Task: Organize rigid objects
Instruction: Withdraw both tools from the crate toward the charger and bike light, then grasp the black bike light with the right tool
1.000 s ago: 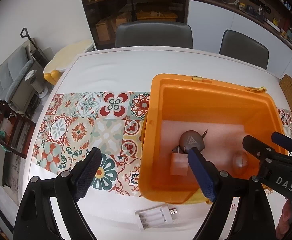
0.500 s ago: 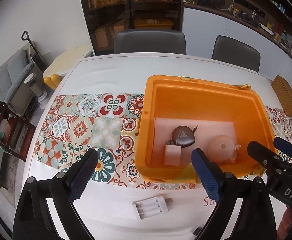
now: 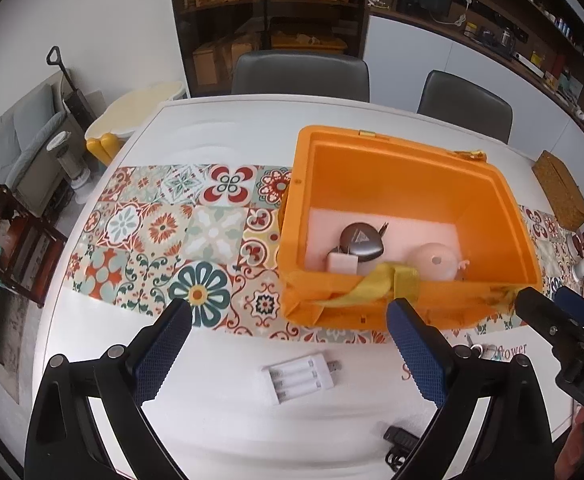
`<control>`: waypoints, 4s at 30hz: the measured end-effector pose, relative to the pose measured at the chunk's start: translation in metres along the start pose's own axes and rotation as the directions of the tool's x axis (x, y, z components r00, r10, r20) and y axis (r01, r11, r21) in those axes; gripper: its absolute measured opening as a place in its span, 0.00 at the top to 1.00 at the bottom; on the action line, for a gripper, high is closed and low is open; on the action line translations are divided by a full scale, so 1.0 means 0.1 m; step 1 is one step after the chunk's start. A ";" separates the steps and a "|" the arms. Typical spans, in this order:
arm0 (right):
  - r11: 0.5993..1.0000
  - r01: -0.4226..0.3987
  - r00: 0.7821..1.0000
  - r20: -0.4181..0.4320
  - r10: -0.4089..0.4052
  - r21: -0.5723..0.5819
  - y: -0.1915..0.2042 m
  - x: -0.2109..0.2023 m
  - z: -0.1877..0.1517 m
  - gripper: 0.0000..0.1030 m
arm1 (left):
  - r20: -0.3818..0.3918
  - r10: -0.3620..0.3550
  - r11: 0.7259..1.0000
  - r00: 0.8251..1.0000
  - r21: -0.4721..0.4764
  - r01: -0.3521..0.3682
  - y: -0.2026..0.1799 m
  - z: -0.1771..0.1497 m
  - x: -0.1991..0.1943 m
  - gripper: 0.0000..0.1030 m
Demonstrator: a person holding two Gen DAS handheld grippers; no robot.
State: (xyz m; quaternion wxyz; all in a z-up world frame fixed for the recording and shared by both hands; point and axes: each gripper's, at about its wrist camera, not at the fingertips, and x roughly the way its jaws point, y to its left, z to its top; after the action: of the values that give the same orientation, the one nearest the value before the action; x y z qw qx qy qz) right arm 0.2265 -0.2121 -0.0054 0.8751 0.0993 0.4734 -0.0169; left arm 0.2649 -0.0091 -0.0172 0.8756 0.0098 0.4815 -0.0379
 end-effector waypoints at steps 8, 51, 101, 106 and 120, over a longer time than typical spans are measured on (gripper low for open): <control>1.000 -0.002 1.000 -0.021 0.002 0.024 0.01 -0.07 -0.25 0.18 | -0.020 -0.013 1.000 1.000 -0.003 0.013 0.06 -0.20 -0.07 0.04; 0.907 0.218 0.975 -0.040 -0.219 0.359 0.13 0.09 -1.56 0.12 | -0.142 -0.065 0.965 0.988 0.244 0.099 0.15 -0.85 0.48 0.04; 0.882 0.327 0.938 -0.230 -0.259 0.339 0.03 0.99 -1.86 0.28 | -0.252 0.004 0.966 0.968 0.250 0.061 0.14 -1.23 1.10 0.04; 0.889 0.316 0.941 -0.233 -0.247 0.333 -0.01 0.99 -1.85 0.28 | -0.249 -0.003 0.970 0.968 0.236 0.063 0.14 -1.24 1.08 0.04; 0.941 0.267 0.961 -0.130 -0.244 0.207 0.02 0.75 -1.59 0.28 | -0.164 -0.036 0.983 0.986 0.173 0.064 0.07 -1.27 0.92 0.04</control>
State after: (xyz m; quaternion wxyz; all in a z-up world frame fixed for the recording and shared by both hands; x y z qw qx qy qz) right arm 0.1365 -0.1747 -0.1521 0.8233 0.1354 0.5216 -0.1780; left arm 0.2076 -0.0007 -0.1631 0.8283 0.0786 0.5453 -0.1018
